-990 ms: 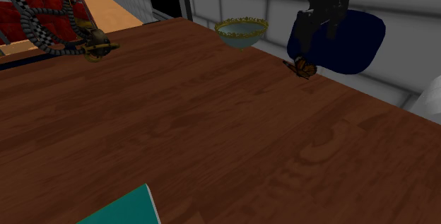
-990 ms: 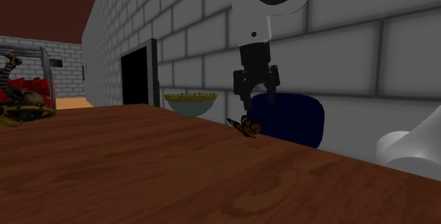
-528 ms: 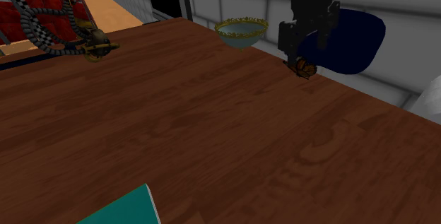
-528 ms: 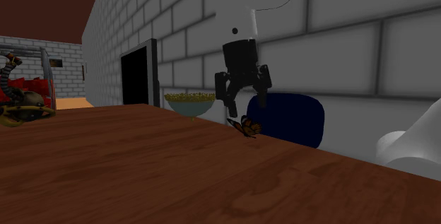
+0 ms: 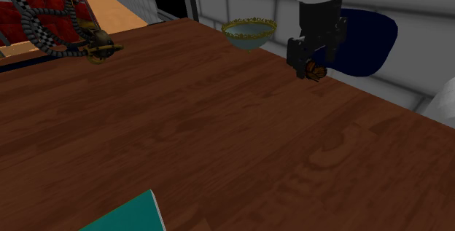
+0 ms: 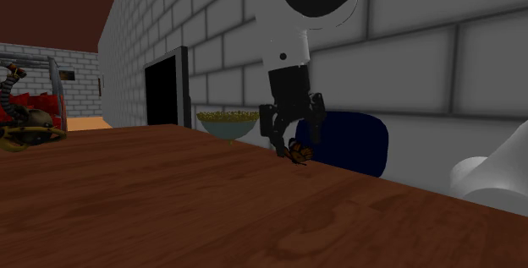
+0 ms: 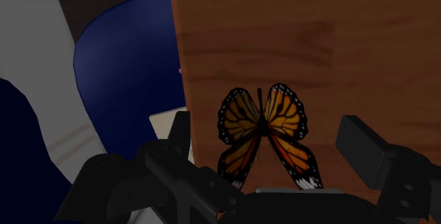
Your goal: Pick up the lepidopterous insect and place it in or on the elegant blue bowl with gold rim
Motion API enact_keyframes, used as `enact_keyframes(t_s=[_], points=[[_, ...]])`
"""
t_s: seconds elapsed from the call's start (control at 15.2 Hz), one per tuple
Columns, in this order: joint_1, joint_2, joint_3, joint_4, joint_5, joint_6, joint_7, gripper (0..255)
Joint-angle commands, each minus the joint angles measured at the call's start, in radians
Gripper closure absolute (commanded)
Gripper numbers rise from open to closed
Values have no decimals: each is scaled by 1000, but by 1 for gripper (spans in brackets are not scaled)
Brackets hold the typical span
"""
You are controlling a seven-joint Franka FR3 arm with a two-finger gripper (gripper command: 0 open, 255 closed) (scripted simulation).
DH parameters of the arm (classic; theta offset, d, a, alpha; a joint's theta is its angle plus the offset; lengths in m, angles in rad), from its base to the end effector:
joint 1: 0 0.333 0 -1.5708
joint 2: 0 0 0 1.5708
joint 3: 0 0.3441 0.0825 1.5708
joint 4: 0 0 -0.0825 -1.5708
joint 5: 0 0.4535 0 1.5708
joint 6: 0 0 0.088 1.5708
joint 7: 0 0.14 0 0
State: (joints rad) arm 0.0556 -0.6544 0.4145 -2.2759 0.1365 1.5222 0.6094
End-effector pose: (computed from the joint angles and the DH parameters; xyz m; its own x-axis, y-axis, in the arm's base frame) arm 0.3387 0.2186 0.5409 0.9695 -0.2400 -0.0493 -0.2286 -0.9585 0.1704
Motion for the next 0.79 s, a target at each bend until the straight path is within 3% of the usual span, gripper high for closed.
enact_keyframes(t_s=[0.0,0.26,0.33,0.73], points=[[0,-2,0,-3,0,2,-1,0],[0,-2,0,-3,0,2,-1,0],[0,-2,0,-3,0,2,-1,255],[0,-2,0,-3,0,1,-1,255]])
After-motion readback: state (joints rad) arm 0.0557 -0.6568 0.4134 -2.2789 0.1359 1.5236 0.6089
